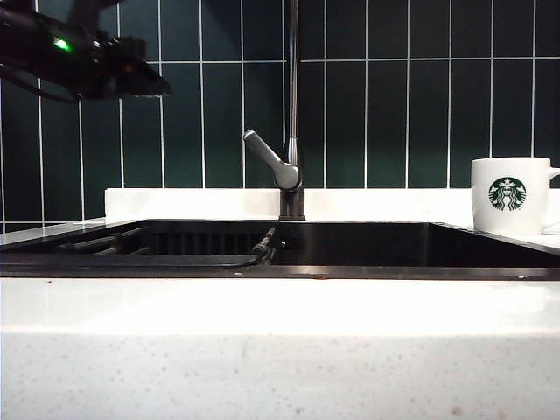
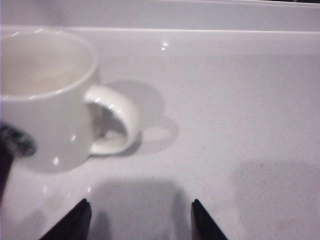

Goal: Pick up the mug next to the sink, go to the faucet to get some water, pour the water into the sink, and finally put the mug back to its place.

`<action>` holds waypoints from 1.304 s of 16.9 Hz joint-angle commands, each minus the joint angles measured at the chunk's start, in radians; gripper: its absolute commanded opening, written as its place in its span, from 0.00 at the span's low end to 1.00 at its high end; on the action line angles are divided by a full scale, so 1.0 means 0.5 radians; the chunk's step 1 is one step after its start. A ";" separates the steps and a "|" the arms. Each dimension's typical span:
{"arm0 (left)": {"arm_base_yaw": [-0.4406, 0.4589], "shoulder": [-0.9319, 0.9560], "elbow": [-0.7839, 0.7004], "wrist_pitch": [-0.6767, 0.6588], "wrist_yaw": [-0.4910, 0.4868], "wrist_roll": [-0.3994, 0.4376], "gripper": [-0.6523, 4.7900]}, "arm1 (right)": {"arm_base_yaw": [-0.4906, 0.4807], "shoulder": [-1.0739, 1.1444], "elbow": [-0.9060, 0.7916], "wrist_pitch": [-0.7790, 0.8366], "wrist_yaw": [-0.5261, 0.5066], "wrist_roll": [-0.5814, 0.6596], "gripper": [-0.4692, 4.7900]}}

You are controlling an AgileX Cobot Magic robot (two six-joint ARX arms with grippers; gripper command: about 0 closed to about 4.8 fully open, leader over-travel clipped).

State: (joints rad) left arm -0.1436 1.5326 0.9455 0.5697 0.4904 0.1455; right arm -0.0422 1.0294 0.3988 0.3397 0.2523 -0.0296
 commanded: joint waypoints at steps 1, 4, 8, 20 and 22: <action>0.002 0.114 0.040 0.176 0.015 0.008 0.35 | -0.066 0.253 -0.001 0.349 -0.082 0.174 0.61; 0.003 0.175 0.043 0.245 0.017 0.009 0.35 | -0.069 0.436 -0.001 0.603 -0.114 0.179 0.61; 0.005 0.229 0.056 0.269 0.015 0.031 0.34 | -0.071 0.549 0.048 0.766 -0.143 0.179 0.63; 0.011 0.523 0.345 0.211 0.093 -0.005 0.34 | -0.104 1.046 0.364 0.826 -0.092 0.162 0.63; 0.015 0.523 0.345 0.210 0.093 -0.006 0.34 | -0.124 1.061 0.364 0.842 -0.094 0.161 0.63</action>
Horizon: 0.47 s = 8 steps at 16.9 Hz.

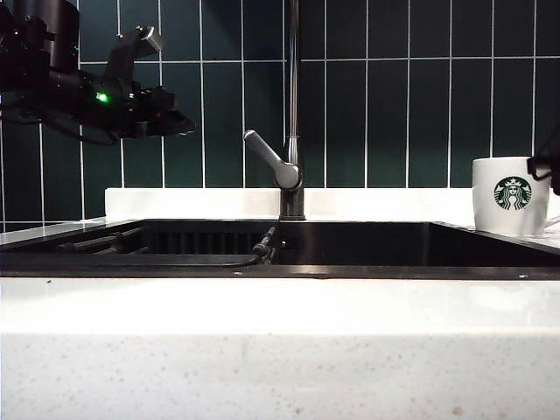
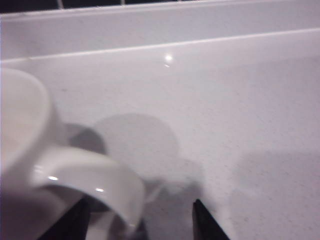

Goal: Pick up the mug next to the sink, go to the faucet to get some water, pour the water into the sink, and finally put the mug back to its place.

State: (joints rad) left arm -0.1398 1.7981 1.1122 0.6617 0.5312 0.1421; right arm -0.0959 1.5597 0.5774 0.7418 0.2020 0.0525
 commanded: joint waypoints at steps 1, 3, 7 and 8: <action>0.008 -0.008 0.011 0.027 0.012 0.002 0.34 | -0.031 0.010 0.008 0.067 0.002 -0.009 0.63; 0.008 -0.008 0.011 0.019 0.017 0.001 0.34 | -0.094 0.092 0.056 0.083 -0.103 -0.008 0.63; 0.008 -0.008 0.011 0.011 0.024 0.001 0.34 | -0.125 0.239 0.182 0.098 -0.262 -0.062 0.62; 0.008 -0.008 0.011 0.007 0.031 0.001 0.34 | -0.124 0.275 0.217 0.096 -0.288 -0.108 0.58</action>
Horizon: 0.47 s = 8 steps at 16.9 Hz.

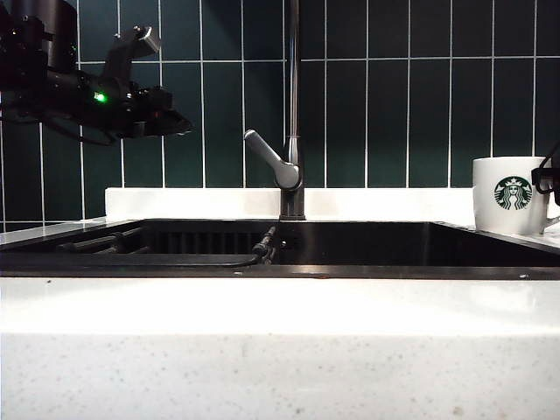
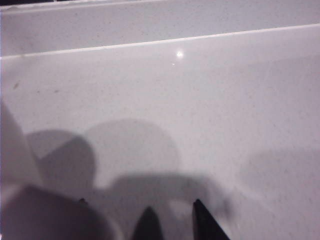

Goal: Pick up the mug next to the sink, go to the faucet to get some water, pour the water into the sink, and finally put the mug back to its place.

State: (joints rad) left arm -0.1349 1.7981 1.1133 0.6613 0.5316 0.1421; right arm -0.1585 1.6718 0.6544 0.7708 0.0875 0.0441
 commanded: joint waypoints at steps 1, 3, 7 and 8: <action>-0.002 -0.008 0.009 -0.004 0.032 0.001 0.34 | 0.002 0.059 0.069 0.041 -0.063 -0.091 0.57; -0.002 -0.008 0.009 -0.021 0.032 0.002 0.34 | 0.002 0.059 0.069 0.037 -0.062 -0.092 0.47; -0.002 -0.008 0.009 -0.026 0.064 0.002 0.34 | 0.002 0.059 0.069 0.037 -0.061 -0.092 0.25; -0.002 -0.008 0.009 -0.031 0.066 0.002 0.34 | 0.002 0.058 0.069 0.031 -0.062 -0.092 0.25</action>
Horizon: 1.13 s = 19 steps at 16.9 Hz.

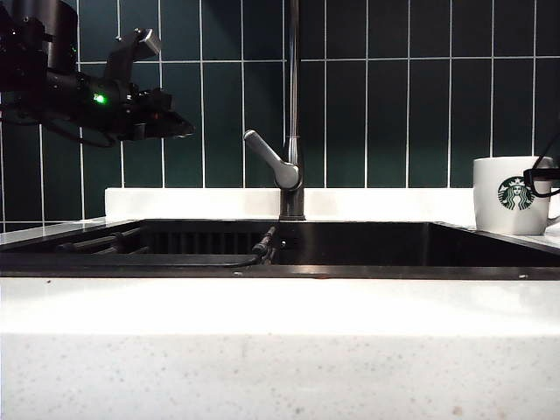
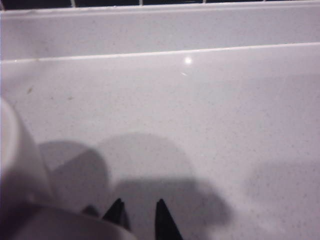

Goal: Pick up the mug next to the sink, go to the faucet to get some water, pour the water into the sink, and finally put the mug back to its place.

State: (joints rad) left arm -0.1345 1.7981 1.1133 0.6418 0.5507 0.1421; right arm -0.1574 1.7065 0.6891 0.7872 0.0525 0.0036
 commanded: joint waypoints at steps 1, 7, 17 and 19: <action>-0.003 -0.008 0.009 0.004 0.027 0.002 0.34 | -0.001 -0.011 0.000 -0.016 0.008 -0.011 0.25; -0.003 -0.008 0.009 -0.011 0.027 0.002 0.34 | 0.001 -0.018 -0.003 -0.179 0.009 -0.010 0.40; -0.003 -0.008 0.009 -0.040 0.027 0.002 0.34 | 0.003 -0.246 -0.005 -0.362 0.047 -0.033 0.34; -0.003 -0.008 0.009 -0.039 0.027 0.002 0.34 | 0.003 -0.246 -0.005 -0.362 0.047 -0.033 0.28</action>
State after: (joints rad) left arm -0.1349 1.7981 1.1133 0.6155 0.5575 0.1421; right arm -0.1570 1.5894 0.6823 0.5983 0.0750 -0.0124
